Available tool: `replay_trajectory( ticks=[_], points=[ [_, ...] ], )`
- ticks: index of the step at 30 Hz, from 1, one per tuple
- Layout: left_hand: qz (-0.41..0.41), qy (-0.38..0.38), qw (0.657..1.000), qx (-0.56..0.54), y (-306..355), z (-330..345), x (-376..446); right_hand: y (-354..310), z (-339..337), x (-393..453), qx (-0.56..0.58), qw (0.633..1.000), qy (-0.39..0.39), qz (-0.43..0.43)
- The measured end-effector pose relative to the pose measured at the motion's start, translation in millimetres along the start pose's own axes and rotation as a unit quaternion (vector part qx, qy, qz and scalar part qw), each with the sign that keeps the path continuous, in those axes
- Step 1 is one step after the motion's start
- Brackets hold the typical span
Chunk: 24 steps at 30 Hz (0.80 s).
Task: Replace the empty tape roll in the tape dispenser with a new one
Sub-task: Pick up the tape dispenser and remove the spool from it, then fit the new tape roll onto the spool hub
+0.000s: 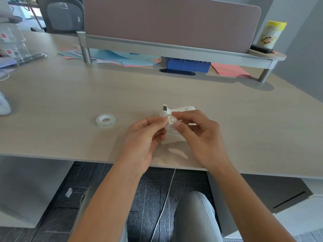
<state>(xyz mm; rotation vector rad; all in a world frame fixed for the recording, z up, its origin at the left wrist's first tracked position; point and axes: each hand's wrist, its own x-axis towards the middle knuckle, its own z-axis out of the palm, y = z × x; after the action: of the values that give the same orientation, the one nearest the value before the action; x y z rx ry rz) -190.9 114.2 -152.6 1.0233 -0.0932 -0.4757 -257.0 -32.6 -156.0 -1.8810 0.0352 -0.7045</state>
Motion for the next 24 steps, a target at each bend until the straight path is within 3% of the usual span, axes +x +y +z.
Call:
replay_trajectory(
  ticks=[7,10,16,21,24],
  points=[
    [0.051,0.063,0.994,0.076,6.9,-11.1,-5.7,-6.7,9.2,3.7,-0.050,0.998,-0.035,0.010],
    [0.091,0.106,0.980,0.141,15.5,-27.2,-10.7,-11.4,24.4,3.3,-0.009,0.998,-0.026,0.049],
    [0.163,0.205,0.862,0.433,36.2,-70.7,-23.1,-20.3,73.4,10.3,0.032,0.996,0.006,0.089],
    [0.201,0.219,0.784,0.545,34.7,-80.7,-22.7,-16.7,102.6,21.4,-0.003,0.995,0.002,0.096],
    [0.211,0.219,0.774,0.555,34.7,-81.4,-19.0,-11.8,110.4,21.8,-0.026,0.995,0.005,0.093]
  ],
)
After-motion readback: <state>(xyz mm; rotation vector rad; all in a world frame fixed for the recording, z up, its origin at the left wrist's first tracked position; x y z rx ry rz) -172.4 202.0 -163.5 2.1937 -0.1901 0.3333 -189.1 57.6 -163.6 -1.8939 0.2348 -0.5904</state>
